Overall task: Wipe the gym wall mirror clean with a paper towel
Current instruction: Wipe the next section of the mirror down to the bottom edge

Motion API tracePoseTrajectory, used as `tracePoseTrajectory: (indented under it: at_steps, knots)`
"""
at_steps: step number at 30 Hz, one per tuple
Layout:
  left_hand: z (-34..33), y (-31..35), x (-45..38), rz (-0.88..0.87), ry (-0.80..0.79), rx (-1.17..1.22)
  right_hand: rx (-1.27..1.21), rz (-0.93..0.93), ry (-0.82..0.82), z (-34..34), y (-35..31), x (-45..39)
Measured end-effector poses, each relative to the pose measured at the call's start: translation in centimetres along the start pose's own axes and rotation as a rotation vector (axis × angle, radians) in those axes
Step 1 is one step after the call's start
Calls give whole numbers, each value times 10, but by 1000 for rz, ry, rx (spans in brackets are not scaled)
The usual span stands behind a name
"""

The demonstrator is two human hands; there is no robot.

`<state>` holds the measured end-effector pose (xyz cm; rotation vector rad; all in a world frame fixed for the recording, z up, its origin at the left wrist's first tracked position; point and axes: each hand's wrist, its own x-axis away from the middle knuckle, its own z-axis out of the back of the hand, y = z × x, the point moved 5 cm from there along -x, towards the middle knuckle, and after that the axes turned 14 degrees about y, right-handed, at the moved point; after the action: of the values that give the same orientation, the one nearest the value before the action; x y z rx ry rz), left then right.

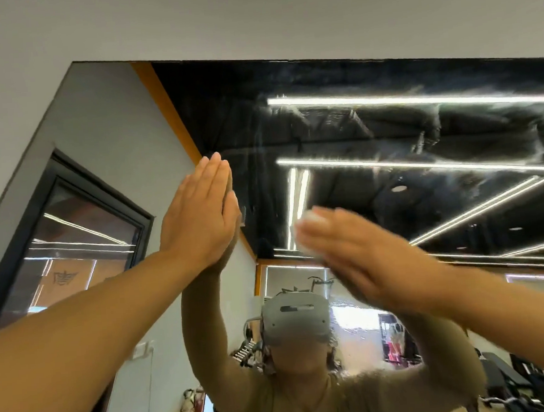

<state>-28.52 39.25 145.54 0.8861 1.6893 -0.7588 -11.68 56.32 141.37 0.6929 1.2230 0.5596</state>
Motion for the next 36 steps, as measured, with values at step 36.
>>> tracePoseTrajectory:
  at_steps: [36]
  knots:
    - [-12, 144, 87, -35, -111, 87, 137, 109, -78, 31, 17, 112]
